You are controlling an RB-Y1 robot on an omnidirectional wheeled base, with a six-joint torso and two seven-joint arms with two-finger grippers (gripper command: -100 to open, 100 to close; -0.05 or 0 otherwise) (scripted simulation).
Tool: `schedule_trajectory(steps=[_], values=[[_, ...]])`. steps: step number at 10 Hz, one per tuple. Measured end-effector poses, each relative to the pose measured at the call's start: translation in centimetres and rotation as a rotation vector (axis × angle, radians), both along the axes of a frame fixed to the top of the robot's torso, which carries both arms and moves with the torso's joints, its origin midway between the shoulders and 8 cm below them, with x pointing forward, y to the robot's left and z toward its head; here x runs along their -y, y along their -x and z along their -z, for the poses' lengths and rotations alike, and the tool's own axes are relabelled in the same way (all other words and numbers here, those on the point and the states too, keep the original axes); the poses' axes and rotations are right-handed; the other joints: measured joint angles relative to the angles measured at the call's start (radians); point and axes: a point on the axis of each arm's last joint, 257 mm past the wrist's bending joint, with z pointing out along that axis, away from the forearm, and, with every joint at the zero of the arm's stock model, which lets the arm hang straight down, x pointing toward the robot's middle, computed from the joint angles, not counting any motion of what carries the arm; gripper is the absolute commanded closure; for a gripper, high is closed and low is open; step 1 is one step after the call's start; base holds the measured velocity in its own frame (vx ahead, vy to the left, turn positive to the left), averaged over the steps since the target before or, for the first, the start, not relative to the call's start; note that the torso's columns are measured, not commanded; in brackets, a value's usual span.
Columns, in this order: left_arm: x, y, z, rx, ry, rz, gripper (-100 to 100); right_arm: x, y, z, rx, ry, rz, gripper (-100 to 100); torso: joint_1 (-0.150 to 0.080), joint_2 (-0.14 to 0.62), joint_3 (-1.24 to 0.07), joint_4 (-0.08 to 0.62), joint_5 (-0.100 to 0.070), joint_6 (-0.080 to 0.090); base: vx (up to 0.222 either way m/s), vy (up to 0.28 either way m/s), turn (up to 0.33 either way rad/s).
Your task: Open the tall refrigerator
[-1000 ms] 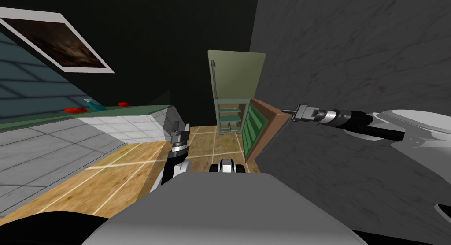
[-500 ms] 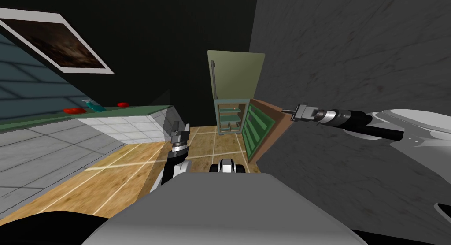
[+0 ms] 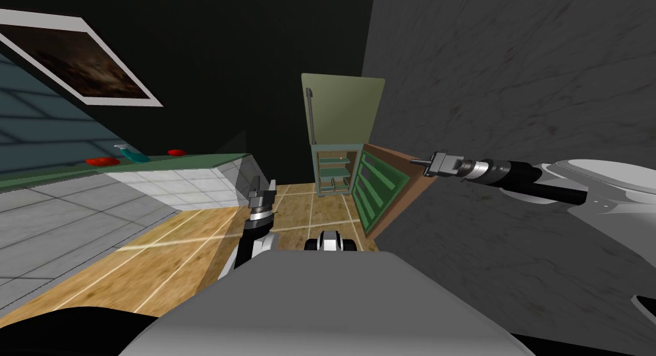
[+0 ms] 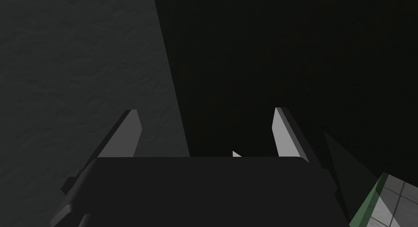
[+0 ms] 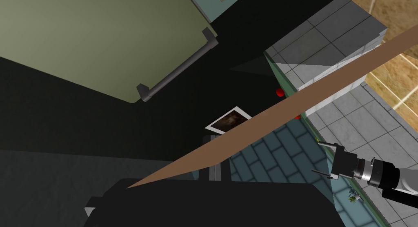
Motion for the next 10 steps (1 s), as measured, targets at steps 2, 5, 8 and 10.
schedule_trajectory(steps=[2,5,8,10], values=[[0.00,0.00,0.00,0.000,0.000,0.000,0,0.06,0.13,0.02,0.001,0.002,-0.002,100,0.001,0.000,0.001,0.000,-0.001,-0.001,-0.004,-0.007,-0.004],[0.00,0.00,0.00,0.000,0.000,0.000,0,-0.22,-0.07,0.00,0.002,0.005,-0.003,100,0.002,0.000,0.002,0.000,-0.001,0.000,-0.008,-0.003,-0.012],[0.00,0.00,0.00,0.000,0.000,0.000,0,-0.35,-0.05,0.17,0.000,0.005,-0.010,100,0.004,0.001,0.003,-0.002,-0.004,-0.001,0.015,0.012,-0.017],[0.00,0.00,0.00,0.000,0.000,0.000,0,-0.59,-0.07,0.14,-0.001,0.005,-0.011,100,0.004,0.001,0.003,-0.002,-0.004,-0.001,0.002,-0.016,0.009]])
